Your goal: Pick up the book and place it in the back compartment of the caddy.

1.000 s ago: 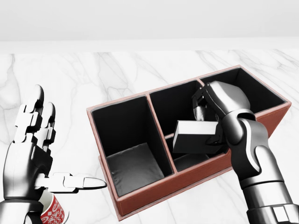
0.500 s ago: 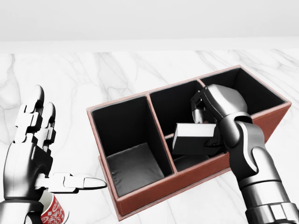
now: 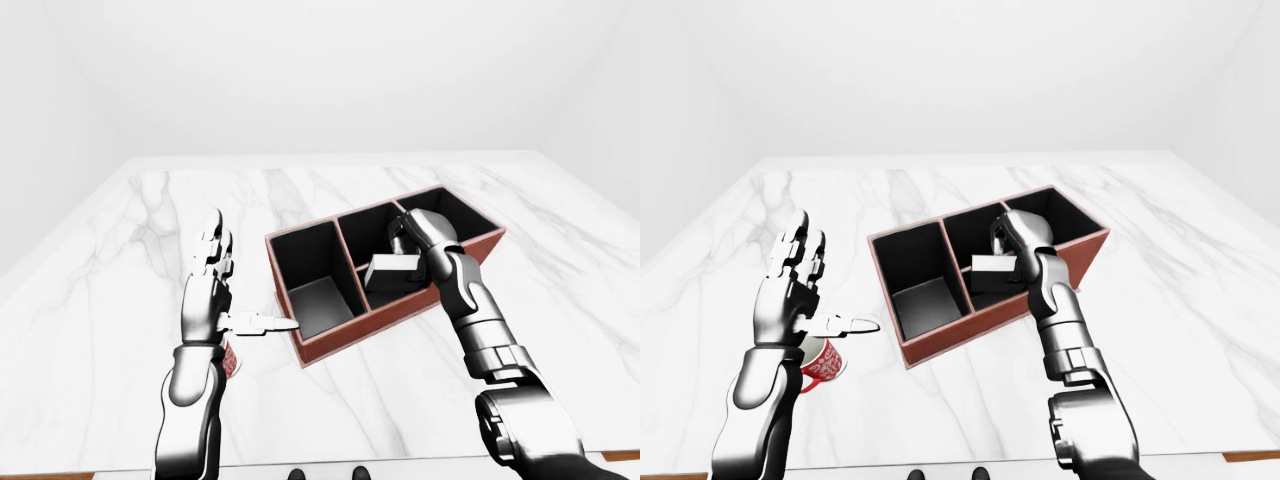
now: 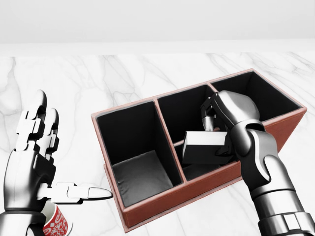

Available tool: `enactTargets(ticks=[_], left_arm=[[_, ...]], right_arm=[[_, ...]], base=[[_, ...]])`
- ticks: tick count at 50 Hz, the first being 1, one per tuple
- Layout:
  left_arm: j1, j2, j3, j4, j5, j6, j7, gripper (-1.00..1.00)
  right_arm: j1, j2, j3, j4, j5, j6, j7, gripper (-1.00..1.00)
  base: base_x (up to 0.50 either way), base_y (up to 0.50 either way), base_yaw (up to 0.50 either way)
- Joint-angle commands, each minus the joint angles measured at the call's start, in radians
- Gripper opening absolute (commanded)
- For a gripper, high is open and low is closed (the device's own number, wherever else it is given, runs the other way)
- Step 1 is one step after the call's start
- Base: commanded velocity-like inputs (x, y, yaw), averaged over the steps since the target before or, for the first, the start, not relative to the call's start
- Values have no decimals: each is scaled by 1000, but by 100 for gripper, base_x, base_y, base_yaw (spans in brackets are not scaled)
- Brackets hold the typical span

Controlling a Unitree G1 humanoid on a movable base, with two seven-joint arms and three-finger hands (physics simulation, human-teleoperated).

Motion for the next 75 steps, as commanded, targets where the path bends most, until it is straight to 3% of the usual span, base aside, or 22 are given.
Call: enactTargets(ticks=[1, 19, 38, 62, 63, 64, 65, 66, 67, 68, 69, 75], left_arm=[[2, 0, -2, -5, 1, 0, 0, 100], [-2, 0, 0, 14, 1, 0, 0, 100], [1, 0, -1, 4, 2, 0, 2, 100], [-2, 0, 0, 15, 3, 0, 2, 100], [-3, 0, 1, 12, 3, 0, 3, 100], [-3, 1, 1, 12, 3, 0, 3, 100], [-4, 1, 1, 13, 3, 0, 3, 100], [-4, 1, 2, 14, 3, 0, 3, 100], [-4, 1, 1, 13, 3, 0, 3, 100], [-4, 1, 1, 13, 3, 0, 3, 100], [-4, 1, 1, 13, 3, 0, 3, 100], [-3, 0, 0, 13, 4, 0, 4, 100]], right_arm=[[-9, -1, -10, 20, -33, -14, -61, -100], [-20, -6, -7, 42, -56, -14, -91, -100], [-50, -12, 7, 156, -119, -27, -210, -100], [-62, -14, 18, 226, -141, -38, -270, -100], [-65, -15, 19, 234, -144, -39, -275, -87], [-65, -15, 19, 235, -144, -39, -277, -35], [-65, -15, 18, 234, -143, -39, -275, -2], [-65, -15, 18, 236, -143, -38, -276, -30], [-65, -15, 19, 239, -144, -38, -277, -33], [-65, -14, 20, 238, -145, -39, -278, -7], [-64, -15, 20, 235, -145, -40, -280, 100], [-59, -16, 21, 221, -152, -35, -275, 100]], base=[[0, 0, 0], [0, 0, 1], [1, 0, 1], [1, 0, 1], [0, 0, 0], [2, 0, 1], [2, 0, 2], [2, 0, 1], [2, 0, 2], [1, 0, 1], [1, 0, 1], [1, 0, 0]])
